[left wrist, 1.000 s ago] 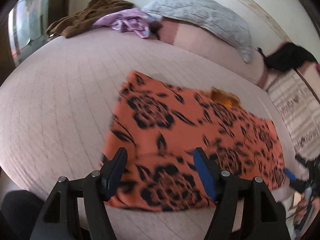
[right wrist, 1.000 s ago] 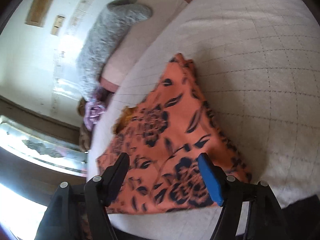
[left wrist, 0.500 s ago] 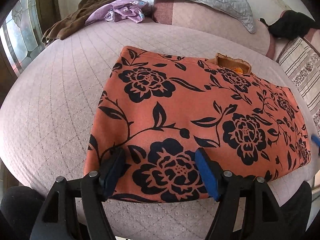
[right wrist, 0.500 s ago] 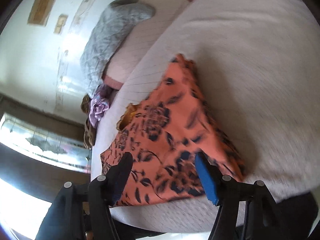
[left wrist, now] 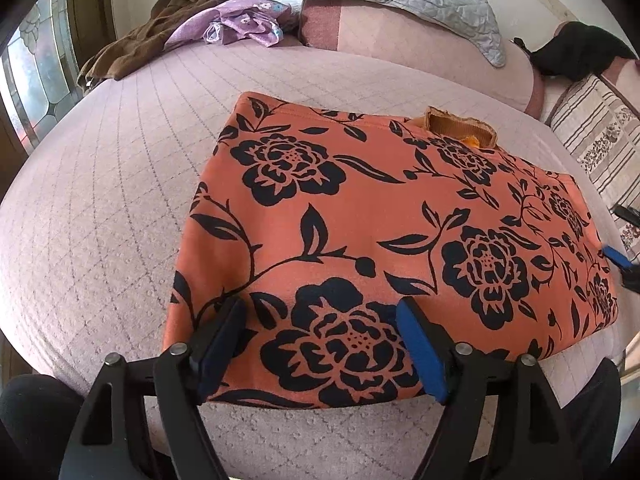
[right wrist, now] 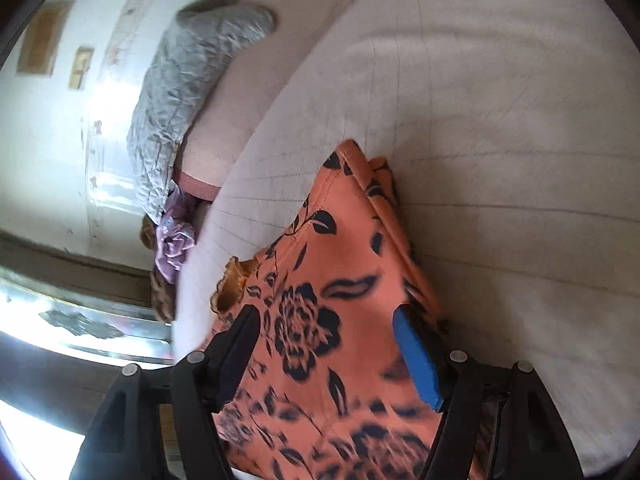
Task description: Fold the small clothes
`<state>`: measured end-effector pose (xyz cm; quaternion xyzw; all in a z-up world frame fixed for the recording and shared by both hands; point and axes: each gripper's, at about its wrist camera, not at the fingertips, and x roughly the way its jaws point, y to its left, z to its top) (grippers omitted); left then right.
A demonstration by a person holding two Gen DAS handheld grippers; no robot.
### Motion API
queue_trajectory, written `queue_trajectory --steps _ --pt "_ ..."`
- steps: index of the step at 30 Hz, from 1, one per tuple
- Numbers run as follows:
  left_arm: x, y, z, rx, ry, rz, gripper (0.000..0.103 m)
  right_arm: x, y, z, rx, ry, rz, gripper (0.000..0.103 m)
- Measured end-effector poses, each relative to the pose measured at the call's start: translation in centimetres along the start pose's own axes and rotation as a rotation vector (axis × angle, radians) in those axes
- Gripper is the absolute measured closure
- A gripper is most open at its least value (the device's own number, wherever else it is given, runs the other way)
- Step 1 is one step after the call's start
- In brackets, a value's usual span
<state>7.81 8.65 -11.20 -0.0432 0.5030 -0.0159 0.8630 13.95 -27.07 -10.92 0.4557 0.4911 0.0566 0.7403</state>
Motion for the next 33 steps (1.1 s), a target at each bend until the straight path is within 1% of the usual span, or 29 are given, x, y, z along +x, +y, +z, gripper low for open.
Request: queue_trajectory --steps 4,5,7,9,12,15,18,19,20,21,22,23,24,25,27,28,29,30,31,32,33 --pt "0.0 -0.2 -0.3 0.013 -0.016 0.006 0.022 -4.3 -1.6 -3.9 -0.002 -0.056 -0.006 0.029" --pt "-0.1 -0.2 -0.2 0.011 -0.016 0.004 0.022 -5.3 -2.4 -5.2 0.015 -0.061 -0.013 0.029" --pt "-0.1 -0.1 -0.2 0.002 -0.014 0.000 0.022 -6.3 -4.3 -7.7 0.084 -0.065 0.002 0.028" --pt "-0.2 0.0 -0.1 -0.016 -0.010 -0.005 0.022 -6.8 -5.8 -9.3 0.138 -0.049 0.015 0.027" --pt "-0.5 0.1 0.1 -0.037 -0.003 -0.009 0.022 -5.9 -6.3 -10.3 0.162 -0.030 0.041 0.027" --pt "-1.3 0.2 0.2 -0.056 -0.012 -0.014 0.022 -4.3 -6.8 -10.5 0.224 -0.004 0.098 0.027" --pt "-2.2 -0.1 0.4 -0.057 -0.034 -0.016 0.022 -3.7 -6.3 -10.2 0.221 -0.050 0.107 0.028" --pt "-2.3 -0.3 0.5 -0.052 -0.036 -0.016 0.022 -3.5 -6.1 -9.9 0.223 -0.063 0.116 0.030" --pt "-2.3 -0.6 0.5 -0.043 -0.037 -0.015 0.022 -3.4 -5.9 -9.5 0.211 -0.080 0.122 0.040" --pt "-2.4 -0.9 0.6 -0.035 -0.037 -0.016 0.022 -3.1 -5.7 -9.1 0.189 -0.085 0.108 0.061" --pt "-2.4 -1.3 0.7 -0.026 -0.036 -0.018 0.022 -2.5 -5.9 -8.7 0.183 -0.068 0.085 0.088" --pt "-2.5 -1.7 0.8 -0.017 -0.038 -0.020 0.022 -1.7 -6.5 -8.6 0.210 -0.043 0.084 0.092" --pt "-2.8 -2.0 0.8 -0.006 -0.043 -0.021 0.022 -1.4 -6.8 -8.6 0.217 -0.035 0.086 0.092" --pt "-3.0 -2.3 0.9 0.003 -0.055 -0.019 0.022 -1.9 -6.2 -8.6 0.172 -0.046 0.065 0.093" --pt "-3.7 -2.9 1.2 0.014 -0.091 -0.027 0.022 -4.6 -2.3 -9.3 -0.013 -0.134 -0.010 0.094" --pt "-3.9 -3.3 1.4 0.020 -0.104 -0.034 0.022 -5.9 -0.7 -9.7 -0.077 -0.177 -0.035 0.094" --pt "-3.8 -3.6 1.6 0.022 -0.107 -0.039 0.022 -6.6 0.4 -9.9 -0.124 -0.202 -0.053 0.094" --pt "-3.6 -4.0 1.8 0.023 -0.106 -0.042 0.022 -6.5 0.7 -9.9 -0.143 -0.195 -0.065 0.093" --pt "-3.3 -4.5 2.0 0.023 -0.100 -0.047 0.022 -5.6 0.0 -9.8 -0.140 -0.162 -0.096 0.089" --pt "-3.0 -5.0 2.3 0.029 -0.088 -0.055 0.022 -4.8 -0.9 -9.7 -0.118 -0.137 -0.117 0.089" --pt "-2.8 -5.4 2.4 0.036 -0.087 -0.058 0.022 -3.5 -3.0 -9.6 -0.040 -0.078 -0.131 0.088"
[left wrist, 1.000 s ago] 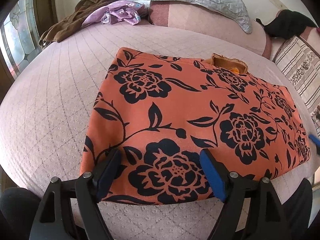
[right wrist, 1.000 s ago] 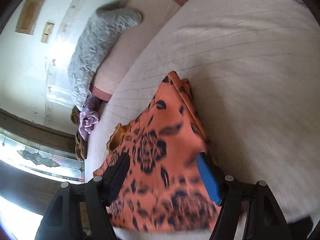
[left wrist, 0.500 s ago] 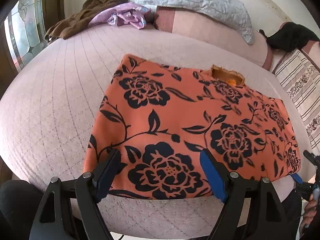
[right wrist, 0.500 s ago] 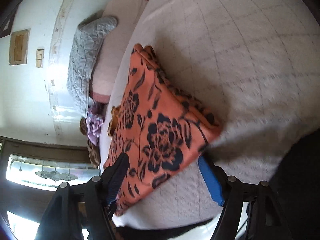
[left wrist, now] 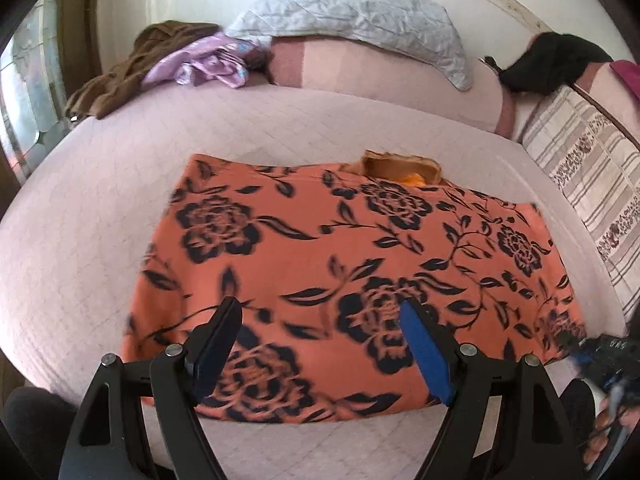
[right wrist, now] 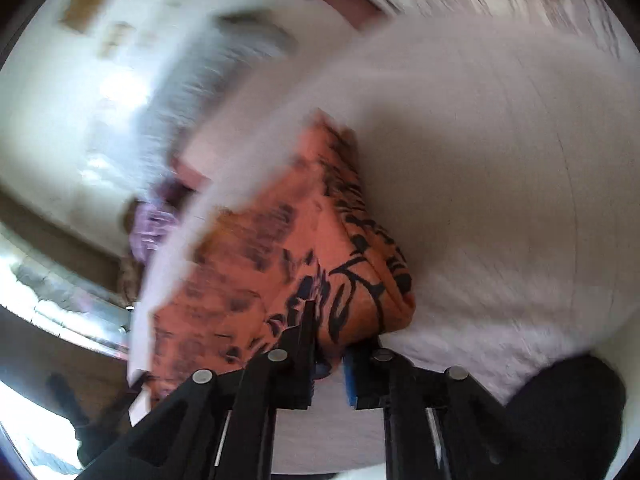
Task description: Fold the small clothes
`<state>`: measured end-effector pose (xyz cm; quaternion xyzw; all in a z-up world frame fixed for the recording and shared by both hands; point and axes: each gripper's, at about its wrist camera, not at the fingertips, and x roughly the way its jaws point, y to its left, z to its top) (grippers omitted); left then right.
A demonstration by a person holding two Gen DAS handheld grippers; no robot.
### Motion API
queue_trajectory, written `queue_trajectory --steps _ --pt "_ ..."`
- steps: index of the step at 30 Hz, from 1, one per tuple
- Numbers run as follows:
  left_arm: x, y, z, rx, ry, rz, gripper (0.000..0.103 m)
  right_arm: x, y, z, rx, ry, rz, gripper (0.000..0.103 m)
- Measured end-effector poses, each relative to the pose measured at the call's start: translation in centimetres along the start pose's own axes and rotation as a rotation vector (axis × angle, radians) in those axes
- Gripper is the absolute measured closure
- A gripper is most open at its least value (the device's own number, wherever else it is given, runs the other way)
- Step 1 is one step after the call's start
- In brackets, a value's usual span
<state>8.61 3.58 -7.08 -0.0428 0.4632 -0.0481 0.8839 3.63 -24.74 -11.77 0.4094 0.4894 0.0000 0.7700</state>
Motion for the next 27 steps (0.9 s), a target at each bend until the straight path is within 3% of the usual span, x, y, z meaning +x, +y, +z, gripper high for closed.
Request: queue_trajectory --steps 1,2,7,9,14,18,22,23,25,27 --pt "0.3 -0.5 0.2 0.011 -0.007 -0.001 0.022 1.2 -1.6 -0.2 0.078 0.065 0.030 0.086" --pt "0.4 -0.9 0.3 0.016 -0.011 -0.003 0.022 1.0 -3.1 -0.5 0.147 0.067 0.112 0.083" --pt "3.5 -2.8 0.3 0.036 0.049 -0.028 0.022 -2.0 -3.2 0.7 0.103 0.016 0.150 0.050" --pt "4.8 -3.0 -0.2 0.042 0.094 -0.010 0.022 -2.6 -2.6 2.0 0.062 0.004 0.169 0.050" --pt "5.0 -3.5 -0.9 0.102 0.068 0.012 0.022 -0.1 -0.2 7.5 -0.045 -0.004 0.158 0.050" --pt "5.1 -3.4 -0.9 0.106 0.066 0.006 0.020 3.8 -0.3 12.2 -0.027 0.063 0.126 0.049" --pt "5.2 -3.5 -1.1 0.123 0.053 0.007 0.017 9.3 0.9 14.3 -0.081 0.194 0.080 0.049" --pt "5.2 -3.5 -1.1 0.128 0.051 0.007 0.016 10.2 1.5 14.3 -0.109 0.204 0.076 0.050" --pt "5.3 -3.5 -1.1 0.135 0.049 0.003 0.016 10.9 2.5 14.3 -0.140 0.210 0.072 0.083" --pt "5.3 -3.4 -1.1 0.134 0.045 -0.009 0.016 9.8 4.2 14.0 -0.175 0.166 0.043 0.089"
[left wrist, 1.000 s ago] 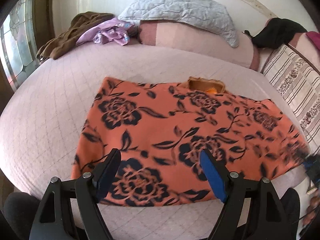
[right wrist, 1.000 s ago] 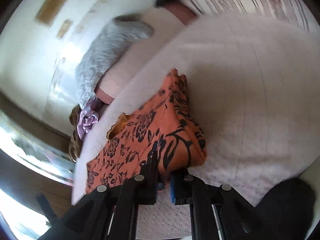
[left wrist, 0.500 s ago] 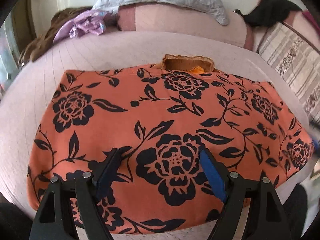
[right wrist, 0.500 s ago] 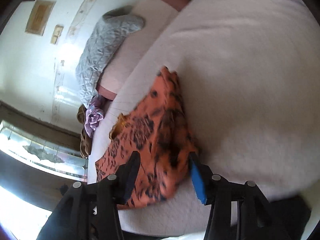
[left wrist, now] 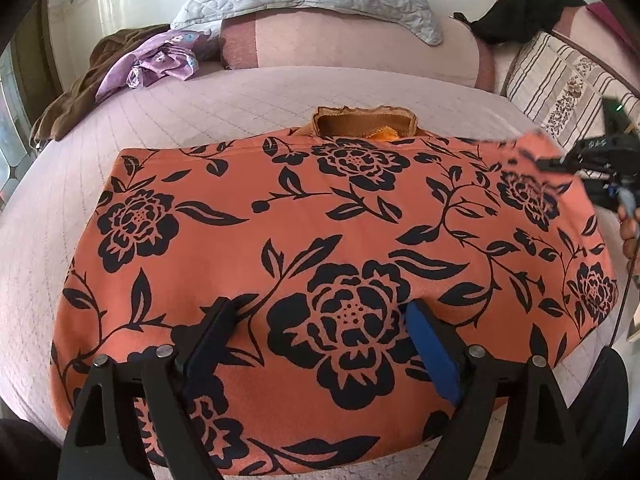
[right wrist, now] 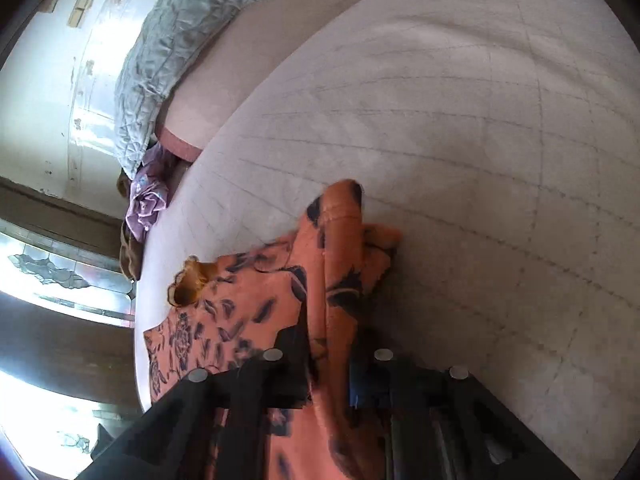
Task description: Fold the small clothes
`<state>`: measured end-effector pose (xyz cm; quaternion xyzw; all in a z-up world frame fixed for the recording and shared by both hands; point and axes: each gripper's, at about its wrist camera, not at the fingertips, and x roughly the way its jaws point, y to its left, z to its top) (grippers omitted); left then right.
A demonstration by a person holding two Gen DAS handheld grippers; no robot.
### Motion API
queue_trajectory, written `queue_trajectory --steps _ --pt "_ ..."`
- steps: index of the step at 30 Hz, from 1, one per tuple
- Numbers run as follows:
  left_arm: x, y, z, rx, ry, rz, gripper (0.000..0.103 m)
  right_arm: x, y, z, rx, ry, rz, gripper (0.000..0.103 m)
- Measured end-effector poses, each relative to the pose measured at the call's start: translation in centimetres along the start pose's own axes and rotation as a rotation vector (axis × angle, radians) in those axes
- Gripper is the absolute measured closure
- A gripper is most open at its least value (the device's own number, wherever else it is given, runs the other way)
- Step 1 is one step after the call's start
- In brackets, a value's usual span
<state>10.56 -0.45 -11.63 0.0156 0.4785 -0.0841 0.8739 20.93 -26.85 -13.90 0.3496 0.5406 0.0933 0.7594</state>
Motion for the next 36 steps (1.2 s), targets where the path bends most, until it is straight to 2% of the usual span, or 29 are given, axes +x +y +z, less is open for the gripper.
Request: queue_trajectory --steps 2,4,5,6,8,9,12,13,15,18,20,22,23,24,25,26,28,30,33,34,36 --pt "0.1 0.0 -0.1 0.006 -0.007 -0.001 0.015 -1.5 1.9 -0.7 -0.058 -0.082 -0.062 0.089" --pt "0.1 -0.1 -0.1 0.012 -0.003 0.005 0.015 -0.4 1.4 -0.8 -0.054 -0.054 -0.134 0.087" --pt "0.1 0.0 -0.1 0.011 0.001 0.002 0.015 0.7 0.8 -0.9 -0.044 -0.023 -0.168 0.081" --pt "0.1 0.1 -0.1 0.009 0.004 -0.005 0.015 0.8 0.5 -1.0 -0.030 -0.029 -0.171 0.074" --pt "0.1 0.2 -0.1 0.006 0.005 -0.012 0.015 -0.7 0.6 -1.4 -0.010 -0.080 -0.202 0.058" --pt "0.1 0.1 -0.1 0.009 0.006 -0.008 0.015 -1.4 0.9 -1.5 -0.013 -0.100 -0.232 0.039" --pt "0.2 0.0 0.0 -0.003 0.012 0.001 0.015 -4.6 2.3 -2.5 -0.050 -0.195 -0.273 0.037" --pt "0.1 0.0 0.1 -0.011 0.015 -0.001 0.015 -5.6 2.9 -3.0 -0.056 -0.218 -0.270 0.037" --pt "-0.5 0.3 0.4 -0.042 0.019 -0.016 0.015 -7.3 4.0 -4.4 -0.058 -0.237 -0.188 0.036" --pt "-2.6 1.4 0.4 -0.107 -0.019 -0.038 0.015 -7.5 6.1 -7.2 -0.076 -0.176 -0.010 0.035" --pt "-4.4 2.4 0.0 -0.120 -0.068 -0.021 0.015 -6.3 6.5 -9.2 -0.089 -0.109 0.089 0.032" --pt "-4.7 3.8 -0.7 -0.141 -0.066 0.014 0.015 -4.6 5.6 -10.5 -0.070 -0.060 0.097 0.031" --pt "-4.2 4.6 -1.0 -0.152 -0.033 0.037 0.015 -3.0 4.0 -11.0 -0.027 -0.025 0.043 0.032" --pt "-3.5 5.4 -1.4 -0.165 0.009 0.065 0.015 -2.5 2.9 -11.1 0.019 -0.013 0.041 0.033" --pt "-2.8 6.4 -1.8 -0.185 0.054 0.091 0.015 -3.0 2.1 -11.3 0.068 -0.043 0.093 0.033" --pt "-2.2 7.7 -2.3 -0.228 0.090 0.106 0.018 -3.6 2.2 -11.1 0.075 -0.051 0.098 0.033" --pt "-3.1 8.5 -2.5 -0.258 0.049 0.069 0.020 -4.9 3.0 -10.9 0.049 -0.071 0.116 0.031" --pt "-3.9 8.7 -2.5 -0.271 0.029 0.076 0.020 -5.4 3.4 -11.0 0.019 -0.079 0.146 0.026" --pt "-3.5 8.7 -2.9 -0.244 0.056 0.100 0.022 -3.8 1.9 -11.6 0.047 -0.037 0.058 0.024" --pt "-3.5 8.6 -3.0 -0.232 0.061 0.108 0.024 -3.6 1.0 -11.7 0.080 -0.036 0.085 0.024" --pt "-4.3 8.7 -2.9 -0.248 0.042 0.111 0.024 -4.4 1.4 -12.0 0.080 -0.057 0.086 0.024"
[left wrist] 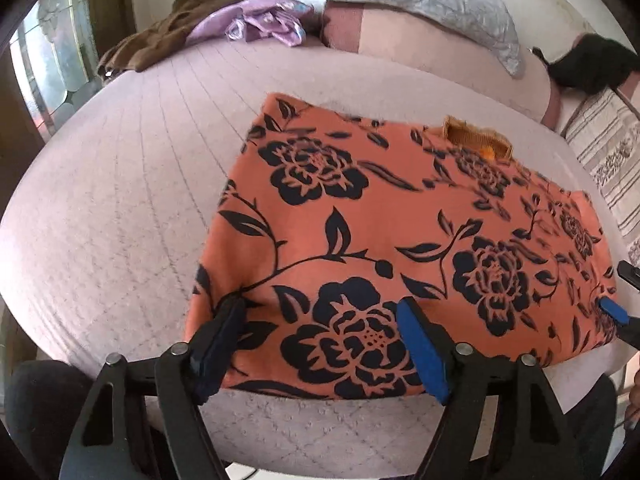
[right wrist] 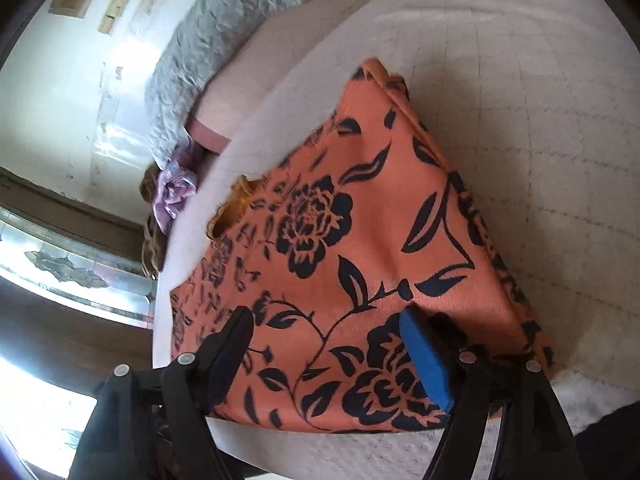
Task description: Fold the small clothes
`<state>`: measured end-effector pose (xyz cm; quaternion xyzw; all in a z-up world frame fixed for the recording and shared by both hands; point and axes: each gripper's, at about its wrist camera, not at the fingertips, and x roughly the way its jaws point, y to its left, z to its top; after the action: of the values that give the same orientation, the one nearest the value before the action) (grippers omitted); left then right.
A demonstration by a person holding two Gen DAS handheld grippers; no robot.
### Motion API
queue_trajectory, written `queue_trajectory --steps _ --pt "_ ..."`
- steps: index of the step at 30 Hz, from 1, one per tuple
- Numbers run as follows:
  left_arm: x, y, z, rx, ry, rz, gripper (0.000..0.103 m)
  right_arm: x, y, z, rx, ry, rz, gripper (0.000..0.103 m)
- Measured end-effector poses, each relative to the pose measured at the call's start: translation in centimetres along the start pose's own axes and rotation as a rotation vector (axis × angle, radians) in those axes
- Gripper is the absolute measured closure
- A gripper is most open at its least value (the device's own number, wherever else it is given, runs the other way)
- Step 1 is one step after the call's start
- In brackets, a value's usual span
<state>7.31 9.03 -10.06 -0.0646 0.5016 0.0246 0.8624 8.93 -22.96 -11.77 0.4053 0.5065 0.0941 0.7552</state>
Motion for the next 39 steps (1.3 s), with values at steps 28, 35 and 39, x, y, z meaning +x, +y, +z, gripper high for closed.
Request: queue_trajectory --steps 28,35,39 --pt "1.1 5.5 0.2 -0.146 0.128 0.126 0.036 0.5 1.7 -3.4 -0.052 0.079 0.015 0.022" --pt "-1.3 3.6 0.3 -0.094 0.021 0.159 0.036 -2.8 0.4 -4.8 0.039 0.013 0.068 0.022" --pt "-1.4 1.0 1.7 -0.083 -0.006 0.113 0.035 -3.1 -2.1 -5.8 0.151 0.014 0.081 0.022"
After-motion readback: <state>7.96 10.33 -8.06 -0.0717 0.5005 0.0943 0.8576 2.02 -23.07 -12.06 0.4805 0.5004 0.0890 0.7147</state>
